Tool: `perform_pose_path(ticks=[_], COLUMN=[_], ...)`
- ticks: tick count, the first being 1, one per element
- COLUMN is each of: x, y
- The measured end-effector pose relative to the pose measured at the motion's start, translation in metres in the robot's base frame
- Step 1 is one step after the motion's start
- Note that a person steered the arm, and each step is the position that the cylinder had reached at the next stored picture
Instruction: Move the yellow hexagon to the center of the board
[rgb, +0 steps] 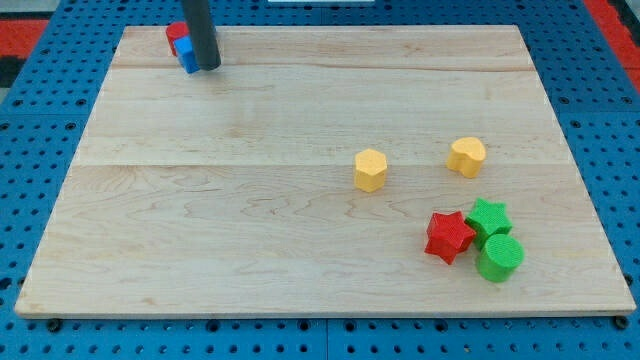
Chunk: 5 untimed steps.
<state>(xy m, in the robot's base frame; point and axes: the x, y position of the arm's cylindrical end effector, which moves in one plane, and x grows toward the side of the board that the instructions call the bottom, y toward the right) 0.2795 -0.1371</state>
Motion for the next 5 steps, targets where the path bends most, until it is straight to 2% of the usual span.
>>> perform_pose_path(ticks=[1,2,3,4,5], x=[0.021,0.069,0.084,0.130,0.184], y=[0.069,0.140,0.271,0.396,0.422])
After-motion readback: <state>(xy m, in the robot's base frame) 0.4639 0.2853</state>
